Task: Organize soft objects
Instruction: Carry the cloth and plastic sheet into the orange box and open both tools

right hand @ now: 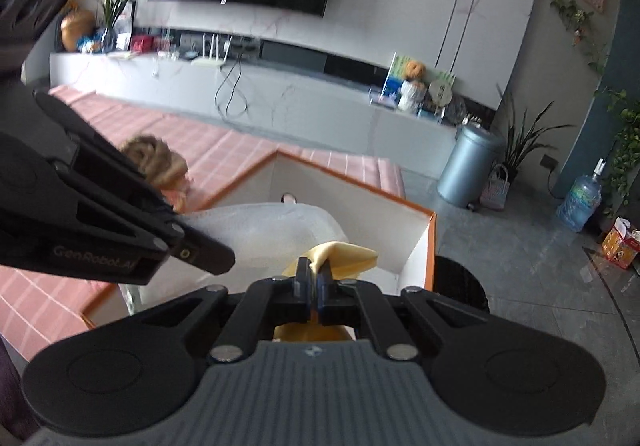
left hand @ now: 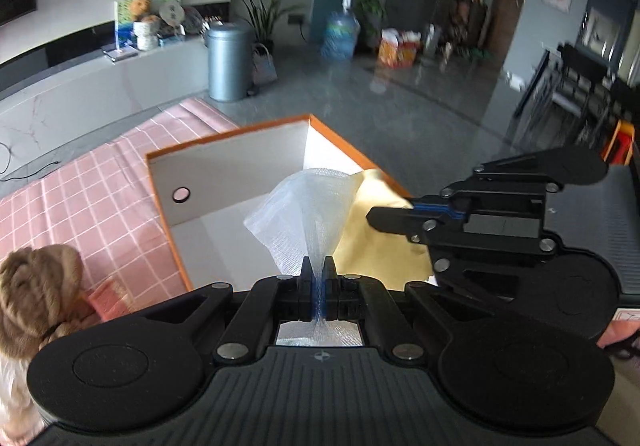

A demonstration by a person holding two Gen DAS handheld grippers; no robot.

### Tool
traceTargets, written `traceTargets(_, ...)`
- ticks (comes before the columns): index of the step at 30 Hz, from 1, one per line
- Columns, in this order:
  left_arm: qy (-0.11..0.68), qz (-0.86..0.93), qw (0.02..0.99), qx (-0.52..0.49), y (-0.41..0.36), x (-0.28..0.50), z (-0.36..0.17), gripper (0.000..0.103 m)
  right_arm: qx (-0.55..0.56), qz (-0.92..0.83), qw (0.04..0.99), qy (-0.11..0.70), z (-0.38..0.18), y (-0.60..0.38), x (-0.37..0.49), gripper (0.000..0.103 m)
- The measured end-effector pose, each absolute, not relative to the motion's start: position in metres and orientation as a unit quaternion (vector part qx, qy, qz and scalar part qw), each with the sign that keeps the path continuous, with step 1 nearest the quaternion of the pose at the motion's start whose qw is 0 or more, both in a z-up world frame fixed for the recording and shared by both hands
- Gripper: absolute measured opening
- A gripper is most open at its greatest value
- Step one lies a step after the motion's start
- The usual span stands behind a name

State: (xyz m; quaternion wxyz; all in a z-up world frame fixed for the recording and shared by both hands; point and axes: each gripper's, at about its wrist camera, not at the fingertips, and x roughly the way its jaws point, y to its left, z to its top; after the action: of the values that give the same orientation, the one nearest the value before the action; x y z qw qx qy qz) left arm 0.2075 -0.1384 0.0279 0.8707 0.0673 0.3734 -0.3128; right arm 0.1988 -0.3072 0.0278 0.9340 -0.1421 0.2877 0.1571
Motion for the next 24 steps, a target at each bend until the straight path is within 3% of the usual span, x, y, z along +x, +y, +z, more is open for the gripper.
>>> traceTargets(19, 0.443, -0.297, 0.825, 0.189, -0.178, 0.233, -0.019, 0.003, -0.229, 0.194, 0.869, 0.394, -0.027, -0.300, 0.262, 0.001)
traceTargets(24, 0.457, -0.293, 0.817, 0.195, -0.182, 0.234, -0.024, 0.011, -0.240, 0.198, 0.862, 0.401, -0.033, -0.300, 0.260, 0.002)
